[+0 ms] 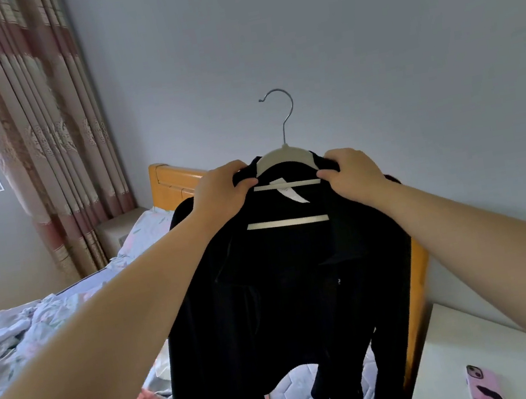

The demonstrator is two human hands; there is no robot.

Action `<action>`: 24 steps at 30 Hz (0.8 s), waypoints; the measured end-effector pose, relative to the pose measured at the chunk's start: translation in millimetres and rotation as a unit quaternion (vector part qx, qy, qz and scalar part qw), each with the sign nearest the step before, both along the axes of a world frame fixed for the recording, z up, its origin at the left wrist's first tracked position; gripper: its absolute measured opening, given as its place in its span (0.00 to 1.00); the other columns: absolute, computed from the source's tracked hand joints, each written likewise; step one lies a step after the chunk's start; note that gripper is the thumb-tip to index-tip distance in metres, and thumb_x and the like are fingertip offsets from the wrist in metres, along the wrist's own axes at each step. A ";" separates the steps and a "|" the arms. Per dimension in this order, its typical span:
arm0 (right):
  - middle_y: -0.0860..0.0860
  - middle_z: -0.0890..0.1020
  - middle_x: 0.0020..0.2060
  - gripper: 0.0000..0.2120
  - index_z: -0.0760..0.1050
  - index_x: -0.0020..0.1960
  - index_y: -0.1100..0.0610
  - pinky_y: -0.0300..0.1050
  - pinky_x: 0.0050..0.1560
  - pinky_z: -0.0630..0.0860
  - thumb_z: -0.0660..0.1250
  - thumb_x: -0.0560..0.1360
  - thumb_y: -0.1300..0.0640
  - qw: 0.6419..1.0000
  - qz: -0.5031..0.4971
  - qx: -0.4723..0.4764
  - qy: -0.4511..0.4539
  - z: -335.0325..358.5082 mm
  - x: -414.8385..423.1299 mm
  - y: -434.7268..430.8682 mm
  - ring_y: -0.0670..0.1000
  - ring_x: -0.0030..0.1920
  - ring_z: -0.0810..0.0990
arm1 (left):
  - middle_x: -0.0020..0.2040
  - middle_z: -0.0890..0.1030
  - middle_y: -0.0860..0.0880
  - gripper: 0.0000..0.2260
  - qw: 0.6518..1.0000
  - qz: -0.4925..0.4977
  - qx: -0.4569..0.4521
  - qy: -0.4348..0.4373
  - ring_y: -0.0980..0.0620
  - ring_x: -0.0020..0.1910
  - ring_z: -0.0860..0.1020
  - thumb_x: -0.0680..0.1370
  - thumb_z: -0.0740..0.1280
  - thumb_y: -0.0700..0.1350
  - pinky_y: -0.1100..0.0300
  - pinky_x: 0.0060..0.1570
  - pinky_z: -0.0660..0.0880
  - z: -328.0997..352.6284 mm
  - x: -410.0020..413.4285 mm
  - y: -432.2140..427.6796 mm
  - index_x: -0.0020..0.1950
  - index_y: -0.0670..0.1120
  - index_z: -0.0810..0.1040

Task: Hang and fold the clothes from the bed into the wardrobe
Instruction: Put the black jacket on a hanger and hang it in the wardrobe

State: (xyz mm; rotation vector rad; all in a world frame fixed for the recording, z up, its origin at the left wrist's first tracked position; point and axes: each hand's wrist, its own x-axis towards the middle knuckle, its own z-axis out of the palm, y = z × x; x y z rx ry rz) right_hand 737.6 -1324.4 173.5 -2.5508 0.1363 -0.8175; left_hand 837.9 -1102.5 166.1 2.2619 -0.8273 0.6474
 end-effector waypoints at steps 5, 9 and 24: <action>0.48 0.76 0.35 0.06 0.76 0.47 0.57 0.42 0.39 0.64 0.65 0.78 0.54 0.989 -0.093 -0.016 -0.118 -16.5 0.4 4.2 0.51 0.37 0.70 | 0.64 0.74 0.47 0.32 0.994 -0.067 0.089 0.020 0.48 0.60 0.73 0.73 0.71 0.55 0.53 0.57 0.70 -2.2 3.9 -2.8 0.73 0.53 0.62; 0.54 0.81 0.36 0.08 0.78 0.48 0.60 0.44 0.44 0.65 0.66 0.77 0.55 0.980 -0.087 -0.071 -0.166 -32.0 -4.2 1.2 0.51 0.35 0.70 | 0.58 0.79 0.45 0.15 0.982 -0.087 0.156 0.069 0.44 0.58 0.76 0.79 0.63 0.47 0.56 0.51 0.69 -8.6 10.9 -10.7 0.66 0.47 0.71; 0.42 0.79 0.34 0.06 0.75 0.37 0.43 0.41 0.36 0.71 0.70 0.71 0.46 0.987 -0.085 0.028 0.133 -31.7 -85.0 -18.3 0.44 0.38 0.78 | 0.52 0.80 0.45 0.11 0.966 -0.165 0.192 -0.047 0.43 0.50 0.78 0.80 0.61 0.50 0.47 0.51 0.75 -30.2 -8.1 -54.6 0.58 0.45 0.73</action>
